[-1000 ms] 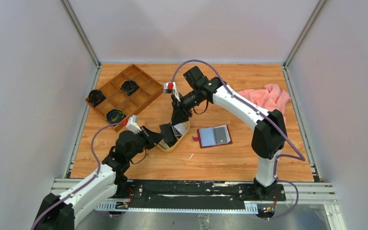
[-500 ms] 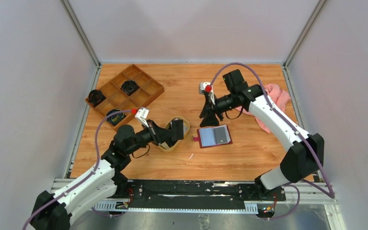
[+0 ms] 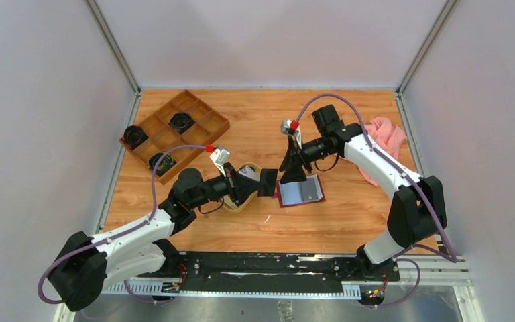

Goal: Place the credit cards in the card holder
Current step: Pick up the credit card from the storage box.

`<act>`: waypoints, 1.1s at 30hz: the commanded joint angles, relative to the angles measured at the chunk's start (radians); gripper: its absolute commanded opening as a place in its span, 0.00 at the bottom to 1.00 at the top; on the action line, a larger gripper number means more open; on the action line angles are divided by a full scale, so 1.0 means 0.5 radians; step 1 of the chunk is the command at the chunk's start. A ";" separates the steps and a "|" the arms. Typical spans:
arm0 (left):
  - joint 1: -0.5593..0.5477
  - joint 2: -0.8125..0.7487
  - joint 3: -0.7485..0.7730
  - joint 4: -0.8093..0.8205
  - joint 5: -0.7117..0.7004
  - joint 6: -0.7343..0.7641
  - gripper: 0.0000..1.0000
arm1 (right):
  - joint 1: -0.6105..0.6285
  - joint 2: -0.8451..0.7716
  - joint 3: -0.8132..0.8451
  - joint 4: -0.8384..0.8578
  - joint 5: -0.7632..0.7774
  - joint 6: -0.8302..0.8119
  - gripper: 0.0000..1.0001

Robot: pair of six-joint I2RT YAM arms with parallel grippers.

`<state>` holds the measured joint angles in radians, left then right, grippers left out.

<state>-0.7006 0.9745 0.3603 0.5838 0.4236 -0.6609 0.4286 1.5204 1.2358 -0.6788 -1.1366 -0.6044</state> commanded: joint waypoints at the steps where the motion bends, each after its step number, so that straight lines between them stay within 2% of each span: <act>1: -0.013 0.017 0.013 0.255 -0.013 0.003 0.00 | -0.054 0.067 0.010 0.014 -0.253 0.104 0.61; 12: -0.013 0.090 -0.099 0.680 -0.151 -0.172 0.00 | -0.019 0.096 0.004 0.039 -0.492 0.194 0.60; 17: -0.013 0.157 -0.103 0.800 -0.184 -0.224 0.00 | 0.051 0.093 0.004 0.045 -0.547 0.203 0.54; 19: -0.013 0.185 -0.107 0.883 -0.185 -0.250 0.00 | 0.084 0.106 0.012 0.050 -0.540 0.221 0.45; 21: -0.013 0.200 -0.106 0.923 -0.179 -0.272 0.00 | 0.100 0.117 0.026 0.051 -0.543 0.233 0.31; 22: -0.013 0.198 -0.113 0.935 -0.180 -0.273 0.00 | 0.100 0.116 0.028 0.051 -0.543 0.236 0.15; 23: -0.013 0.189 -0.123 0.946 -0.187 -0.274 0.00 | 0.100 0.108 0.030 0.051 -0.534 0.236 0.04; 24: -0.013 0.172 -0.139 0.954 -0.205 -0.276 0.02 | 0.100 0.105 0.032 0.053 -0.523 0.238 0.01; 26: -0.006 0.100 -0.161 0.869 -0.256 -0.255 0.25 | 0.098 0.093 0.029 0.051 -0.506 0.227 0.00; 29: 0.011 -0.087 -0.135 0.568 -0.280 -0.110 0.57 | 0.096 0.089 0.022 0.048 -0.496 0.215 0.00; 31: 0.048 -0.211 -0.103 0.385 -0.239 -0.003 0.74 | 0.100 0.089 0.018 0.045 -0.505 0.201 0.00; 33: 0.108 -0.292 -0.074 0.288 -0.132 0.042 0.84 | 0.103 0.091 0.011 0.042 -0.509 0.188 0.00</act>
<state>-0.6857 0.9043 0.2928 0.8631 0.3119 -0.7322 0.4675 1.5688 1.2362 -0.6483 -1.3792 -0.4885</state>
